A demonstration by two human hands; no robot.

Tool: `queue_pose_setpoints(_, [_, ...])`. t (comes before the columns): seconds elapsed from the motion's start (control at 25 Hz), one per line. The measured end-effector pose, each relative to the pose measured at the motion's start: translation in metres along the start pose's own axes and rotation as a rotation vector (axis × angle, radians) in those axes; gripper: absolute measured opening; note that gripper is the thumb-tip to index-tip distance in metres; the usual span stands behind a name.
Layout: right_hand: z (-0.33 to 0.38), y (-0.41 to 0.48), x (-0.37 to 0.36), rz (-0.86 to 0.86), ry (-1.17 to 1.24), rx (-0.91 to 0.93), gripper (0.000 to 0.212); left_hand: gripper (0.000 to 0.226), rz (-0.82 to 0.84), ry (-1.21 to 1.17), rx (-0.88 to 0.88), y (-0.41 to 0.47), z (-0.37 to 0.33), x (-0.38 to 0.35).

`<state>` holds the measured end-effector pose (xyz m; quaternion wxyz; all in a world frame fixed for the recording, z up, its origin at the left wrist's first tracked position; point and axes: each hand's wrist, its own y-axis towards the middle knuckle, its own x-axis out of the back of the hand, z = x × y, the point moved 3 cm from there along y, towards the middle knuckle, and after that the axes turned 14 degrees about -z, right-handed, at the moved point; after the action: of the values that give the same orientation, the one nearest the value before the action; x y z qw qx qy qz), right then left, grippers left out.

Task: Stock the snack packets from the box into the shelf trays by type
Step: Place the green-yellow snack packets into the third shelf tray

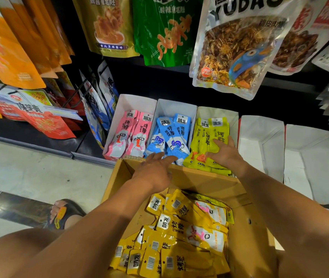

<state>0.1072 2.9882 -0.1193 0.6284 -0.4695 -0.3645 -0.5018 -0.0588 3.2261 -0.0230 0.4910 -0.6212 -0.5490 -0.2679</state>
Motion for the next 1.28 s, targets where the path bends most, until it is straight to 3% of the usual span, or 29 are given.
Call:
queue_pose_setpoints(0.24, [0.000, -0.004, 0.003, -0.076, -0.480, 0.206, 0.075, 0.063, -0.003, 0.041, 0.005, -0.003, 0.007, 0.004])
queue_pose_setpoints(0.44, [0.000, -0.016, -0.003, -0.038, -0.293, 0.203, 0.074, 0.070, 0.063, 0.204, 0.027, -0.006, 0.023, -0.010])
queue_pose_setpoints(0.6, [0.014, -0.018, -0.010, -0.019, -0.276, 0.220, 0.074, 0.076, 0.136, 0.290, 0.014, -0.012, 0.030, -0.025])
queue_pose_setpoints(1.04, [0.019, -0.008, -0.013, 0.116, -0.347, 0.257, 0.068, 0.087, 0.172, 0.327, 0.009, -0.010, 0.032, -0.029])
queue_pose_setpoints(1.28, [0.016, -0.015, -0.005, 0.066, -0.171, 0.288, 0.073, 0.089, 0.197, 0.329, 0.014, -0.008, 0.033, -0.030])
